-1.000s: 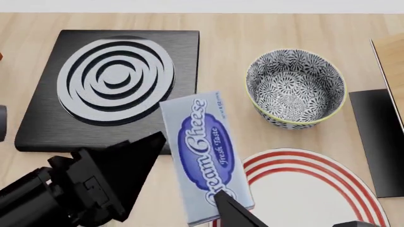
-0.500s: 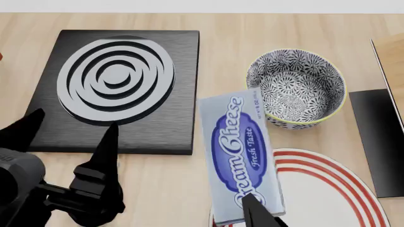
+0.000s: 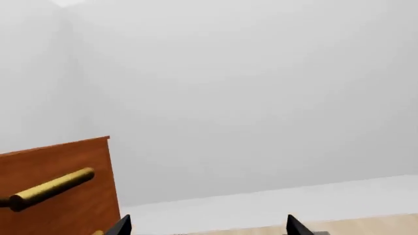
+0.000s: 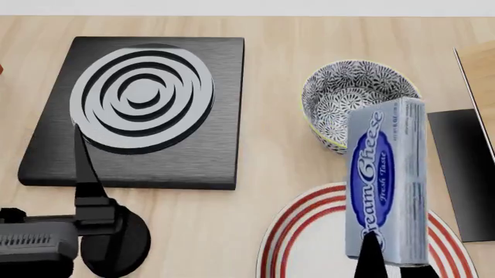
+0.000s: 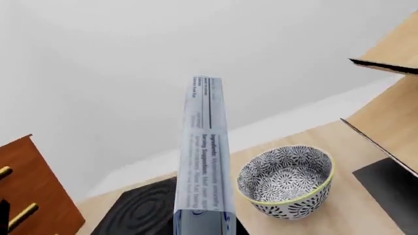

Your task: Pick up the cream cheese and put it in the bowl.

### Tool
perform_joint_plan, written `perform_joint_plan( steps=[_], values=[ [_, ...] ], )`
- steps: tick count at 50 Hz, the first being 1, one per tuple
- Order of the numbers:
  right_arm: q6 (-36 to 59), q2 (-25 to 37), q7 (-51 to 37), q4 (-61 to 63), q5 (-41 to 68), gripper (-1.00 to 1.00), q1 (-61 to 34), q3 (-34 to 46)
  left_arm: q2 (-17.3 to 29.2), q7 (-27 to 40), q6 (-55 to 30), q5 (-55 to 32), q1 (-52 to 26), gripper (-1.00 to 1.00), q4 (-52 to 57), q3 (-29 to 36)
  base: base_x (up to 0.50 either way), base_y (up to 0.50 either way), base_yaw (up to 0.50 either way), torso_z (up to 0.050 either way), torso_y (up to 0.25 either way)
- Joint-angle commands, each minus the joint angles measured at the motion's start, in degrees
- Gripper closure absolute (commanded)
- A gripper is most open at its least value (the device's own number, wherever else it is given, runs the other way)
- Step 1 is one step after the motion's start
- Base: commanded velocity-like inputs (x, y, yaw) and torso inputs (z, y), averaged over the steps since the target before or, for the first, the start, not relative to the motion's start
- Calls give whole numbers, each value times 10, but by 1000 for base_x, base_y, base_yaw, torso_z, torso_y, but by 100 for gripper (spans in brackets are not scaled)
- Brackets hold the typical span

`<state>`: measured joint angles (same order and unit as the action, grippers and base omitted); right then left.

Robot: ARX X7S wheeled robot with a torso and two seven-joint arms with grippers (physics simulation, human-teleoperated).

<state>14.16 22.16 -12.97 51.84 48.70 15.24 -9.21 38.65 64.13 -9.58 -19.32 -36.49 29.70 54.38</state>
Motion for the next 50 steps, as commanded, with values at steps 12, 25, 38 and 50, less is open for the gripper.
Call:
perform_joint_plan(
  steps=[12,25,38,50],
  values=[
    [320,129,-290,80,25,100,-209,18,-48,-101,166,-21,11,-100,-220,15,0,0,0,0,1],
    [489,210,-509,-47,367,100,-522,71,-51,-95,168,-17,16,-100,-228,12,0,0,0,0,0],
    [543,190,-521,-158,378,100,-663,154,-49,-90,170,-10,22,-100,-224,12,0,0,0,1,1],
    [531,156,-444,-227,287,100,-721,204,-47,-89,179,-8,28,-100,-224,9,0,0,0,0,1]
  ],
)
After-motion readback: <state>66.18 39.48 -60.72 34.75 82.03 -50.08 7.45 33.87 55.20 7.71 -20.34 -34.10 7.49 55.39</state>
